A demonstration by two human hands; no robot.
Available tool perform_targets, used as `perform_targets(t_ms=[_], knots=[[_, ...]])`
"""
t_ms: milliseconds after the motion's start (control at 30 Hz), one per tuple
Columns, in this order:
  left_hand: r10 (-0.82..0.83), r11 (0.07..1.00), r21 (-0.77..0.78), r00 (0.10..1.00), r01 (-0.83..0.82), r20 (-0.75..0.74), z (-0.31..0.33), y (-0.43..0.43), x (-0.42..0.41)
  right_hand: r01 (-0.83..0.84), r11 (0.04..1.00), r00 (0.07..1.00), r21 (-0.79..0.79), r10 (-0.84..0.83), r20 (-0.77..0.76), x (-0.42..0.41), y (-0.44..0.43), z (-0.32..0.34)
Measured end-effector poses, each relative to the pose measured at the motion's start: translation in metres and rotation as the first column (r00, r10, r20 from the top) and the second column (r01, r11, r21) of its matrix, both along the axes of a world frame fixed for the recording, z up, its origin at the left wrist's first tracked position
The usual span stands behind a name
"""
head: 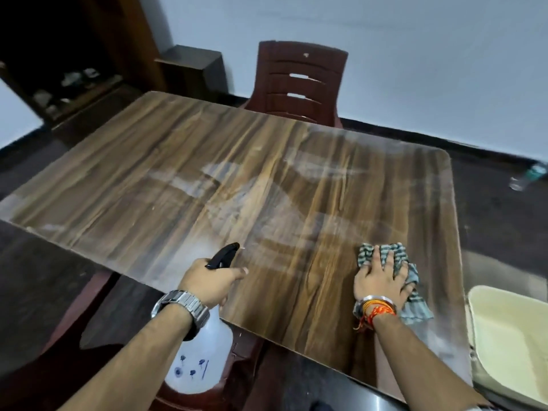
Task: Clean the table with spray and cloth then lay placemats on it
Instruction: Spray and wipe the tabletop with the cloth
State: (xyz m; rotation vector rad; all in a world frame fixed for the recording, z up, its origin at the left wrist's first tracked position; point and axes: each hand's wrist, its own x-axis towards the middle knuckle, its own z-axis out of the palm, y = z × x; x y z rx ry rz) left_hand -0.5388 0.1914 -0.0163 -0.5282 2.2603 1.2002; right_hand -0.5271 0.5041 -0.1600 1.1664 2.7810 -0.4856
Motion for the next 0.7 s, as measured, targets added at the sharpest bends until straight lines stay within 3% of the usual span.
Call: perform_targets(t_ms=[100, 200, 267, 333, 400, 467, 633, 700], knots=[[0.063, 0.998, -0.019, 0.998, -0.063, 0.008, -0.001, 0.008, 0.000, -0.116, 0.993, 0.993, -0.009, 0.116, 0.012, -0.049, -0.003, 0.002], [0.177, 0.984, -0.028, 0.984, -0.177, 0.004, 0.002, 0.009, -0.002, -0.471, 0.882, 0.882, 0.030, 0.471, 0.017, -0.078, -0.052, -0.001], [0.188, 0.981, -0.035, 0.982, -0.189, -0.012, 0.002, 0.006, -0.004, -0.733, 0.680, 0.680, 0.016, 0.732, 0.044, -0.081, -0.099, 0.000], [0.190, 0.980, -0.058, 0.982, -0.191, -0.025, 0.002, -0.001, -0.007, -0.922, 0.387, 0.384, -0.019, 0.919, 0.087, -0.064, -0.148, 0.002], [0.195, 0.976, -0.094, 0.981, -0.196, -0.020, -0.001, -0.012, -0.011, -0.996, 0.064, 0.057, -0.057, 0.991, 0.121, -0.033, -0.190, 0.002], [0.200, 0.971, -0.126, 0.980, -0.201, -0.018, -0.006, -0.024, -0.016, -0.988, -0.133, -0.140, -0.081, 0.986, 0.092, -0.011, -0.212, 0.000], [0.143, 0.980, -0.142, 0.990, -0.140, 0.016, -0.020, -0.040, -0.029, -0.982, -0.154, -0.151, -0.112, 0.988, -0.035, -0.022, -0.208, -0.007], [0.132, 0.986, -0.109, 0.991, -0.128, 0.028, -0.027, -0.043, -0.030, -0.988, -0.106, -0.100, -0.113, 0.993, -0.057, -0.038, -0.201, -0.007]])
